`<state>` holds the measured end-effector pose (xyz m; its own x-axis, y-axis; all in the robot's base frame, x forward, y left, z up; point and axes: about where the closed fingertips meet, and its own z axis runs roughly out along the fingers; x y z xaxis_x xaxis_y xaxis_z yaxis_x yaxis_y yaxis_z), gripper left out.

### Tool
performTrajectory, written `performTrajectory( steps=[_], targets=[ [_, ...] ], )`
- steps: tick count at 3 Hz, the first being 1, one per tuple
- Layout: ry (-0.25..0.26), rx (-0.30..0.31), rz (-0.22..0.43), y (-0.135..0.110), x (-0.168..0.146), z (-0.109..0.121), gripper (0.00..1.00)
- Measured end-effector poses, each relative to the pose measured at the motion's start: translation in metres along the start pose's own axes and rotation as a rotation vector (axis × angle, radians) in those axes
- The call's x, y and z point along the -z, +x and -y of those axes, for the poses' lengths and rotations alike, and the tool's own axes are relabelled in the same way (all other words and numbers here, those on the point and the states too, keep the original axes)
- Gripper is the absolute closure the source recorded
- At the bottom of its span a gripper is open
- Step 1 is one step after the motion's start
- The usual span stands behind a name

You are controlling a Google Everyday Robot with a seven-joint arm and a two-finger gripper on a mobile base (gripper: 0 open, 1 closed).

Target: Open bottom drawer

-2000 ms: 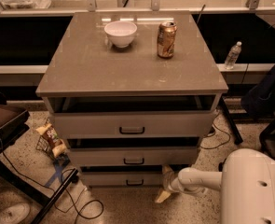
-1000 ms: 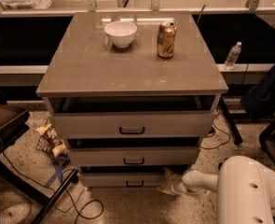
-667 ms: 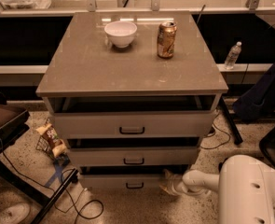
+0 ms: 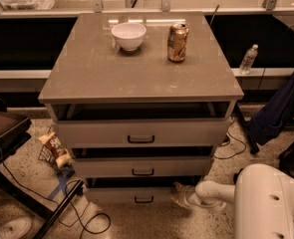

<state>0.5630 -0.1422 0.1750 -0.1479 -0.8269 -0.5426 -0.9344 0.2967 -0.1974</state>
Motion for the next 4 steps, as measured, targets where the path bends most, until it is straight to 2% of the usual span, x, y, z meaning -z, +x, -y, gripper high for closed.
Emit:
performTrajectory(
  steps=[4],
  targets=[
    [-0.001,0.000,0.000,-0.0016,0.0029,0.0003,1.00]
  ],
)
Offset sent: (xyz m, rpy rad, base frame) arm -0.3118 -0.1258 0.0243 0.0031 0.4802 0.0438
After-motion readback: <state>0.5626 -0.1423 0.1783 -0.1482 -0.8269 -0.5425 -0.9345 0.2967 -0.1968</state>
